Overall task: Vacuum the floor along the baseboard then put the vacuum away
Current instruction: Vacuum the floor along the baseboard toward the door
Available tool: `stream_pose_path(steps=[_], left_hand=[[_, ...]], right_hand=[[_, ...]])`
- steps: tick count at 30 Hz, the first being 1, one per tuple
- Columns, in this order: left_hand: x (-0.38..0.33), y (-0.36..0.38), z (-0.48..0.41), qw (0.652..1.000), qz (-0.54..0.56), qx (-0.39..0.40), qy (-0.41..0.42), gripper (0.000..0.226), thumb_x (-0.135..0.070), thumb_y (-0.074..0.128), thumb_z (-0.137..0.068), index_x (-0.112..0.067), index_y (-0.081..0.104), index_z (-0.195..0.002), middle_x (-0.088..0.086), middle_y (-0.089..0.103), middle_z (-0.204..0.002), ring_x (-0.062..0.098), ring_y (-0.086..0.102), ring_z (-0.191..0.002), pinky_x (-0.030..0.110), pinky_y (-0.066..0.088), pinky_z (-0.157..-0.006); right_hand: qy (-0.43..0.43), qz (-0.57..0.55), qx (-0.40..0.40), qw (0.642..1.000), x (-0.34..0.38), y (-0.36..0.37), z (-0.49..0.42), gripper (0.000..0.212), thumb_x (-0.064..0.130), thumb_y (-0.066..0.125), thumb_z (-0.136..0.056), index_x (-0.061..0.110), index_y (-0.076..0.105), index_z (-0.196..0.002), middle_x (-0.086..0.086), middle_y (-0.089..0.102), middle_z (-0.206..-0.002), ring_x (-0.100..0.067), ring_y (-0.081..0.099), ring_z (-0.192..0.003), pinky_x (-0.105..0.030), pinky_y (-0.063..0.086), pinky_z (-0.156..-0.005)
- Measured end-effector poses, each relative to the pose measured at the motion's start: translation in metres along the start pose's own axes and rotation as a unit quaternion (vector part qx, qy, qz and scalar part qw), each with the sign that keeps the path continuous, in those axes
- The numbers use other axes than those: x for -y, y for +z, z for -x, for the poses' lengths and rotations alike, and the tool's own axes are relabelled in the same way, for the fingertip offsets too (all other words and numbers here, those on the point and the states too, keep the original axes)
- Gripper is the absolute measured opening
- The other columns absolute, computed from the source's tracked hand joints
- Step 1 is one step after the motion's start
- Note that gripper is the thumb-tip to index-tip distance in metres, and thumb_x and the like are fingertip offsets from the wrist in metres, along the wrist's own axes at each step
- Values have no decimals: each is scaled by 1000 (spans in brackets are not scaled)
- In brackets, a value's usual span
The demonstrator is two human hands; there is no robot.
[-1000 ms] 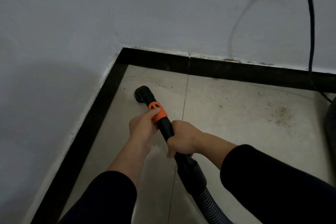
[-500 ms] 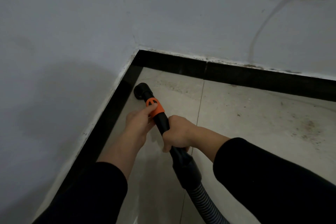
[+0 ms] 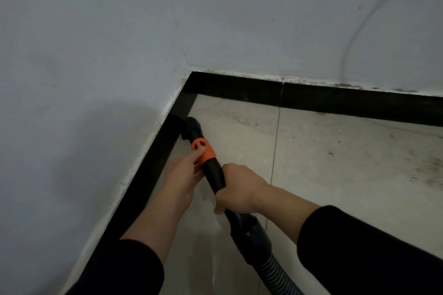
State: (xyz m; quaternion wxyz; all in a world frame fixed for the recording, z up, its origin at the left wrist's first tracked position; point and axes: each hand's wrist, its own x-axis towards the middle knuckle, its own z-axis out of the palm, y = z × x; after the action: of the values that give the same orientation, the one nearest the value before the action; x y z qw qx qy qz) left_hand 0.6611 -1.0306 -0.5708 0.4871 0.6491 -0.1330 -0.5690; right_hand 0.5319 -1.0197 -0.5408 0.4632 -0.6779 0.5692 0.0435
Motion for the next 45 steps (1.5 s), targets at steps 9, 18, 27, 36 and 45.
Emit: stream_pose_path(steps=[9, 18, 27, 36, 45], left_hand=[[-13, 14, -23, 1000, -21, 9, 14, 40, -17, 64, -91, 4, 55, -124, 16, 63, -112, 28, 65, -97, 32, 53, -72], [-22, 33, -46, 999, -29, 11, 32, 29, -17, 60, -94, -1, 57, -118, 13, 62, -109, 24, 63, -94, 30, 51, -69], [-34, 44, -67, 998, -43, 8, 39, 21, -18, 59, -94, -6, 57, -111, 11, 61, -108, 24, 62, -95, 32, 51, -70], [-40, 49, -73, 998, -33, 31, 33, 25, -19, 56, -96, -5, 56, -117, 8, 60, -107, 23, 61, -95, 32, 52, -73], [-40, 45, -63, 998, -29, 43, 24, 23, -17, 55, -97, -4, 56, -115, 8, 60, -101, 23, 61, -91, 33, 52, -75]], right_hand=[[-20, -9, -48, 999, -5, -10, -19, 42, 23, 76, -73, 19, 50, -106, -1, 57, -90, -20, 61, -81, -32, 53, -70], [-44, -44, -94, 994, -9, -18, -42, 35, 22, 71, -74, 20, 49, -101, -1, 56, -89, -21, 60, -80, -31, 51, -66], [-45, -70, -109, 991, -5, -29, -59, 32, 21, 68, -75, 18, 51, -101, -4, 59, -92, -24, 62, -83, -34, 54, -70], [-45, -50, -108, 992, 1, -39, -58, 33, 20, 65, -78, 14, 51, -107, -6, 58, -97, -24, 59, -85, -32, 49, -69], [-45, -31, -116, 992, 8, -38, -42, 28, 22, 61, -81, 15, 48, -104, -4, 54, -93, -24, 57, -85, -34, 49, -72]])
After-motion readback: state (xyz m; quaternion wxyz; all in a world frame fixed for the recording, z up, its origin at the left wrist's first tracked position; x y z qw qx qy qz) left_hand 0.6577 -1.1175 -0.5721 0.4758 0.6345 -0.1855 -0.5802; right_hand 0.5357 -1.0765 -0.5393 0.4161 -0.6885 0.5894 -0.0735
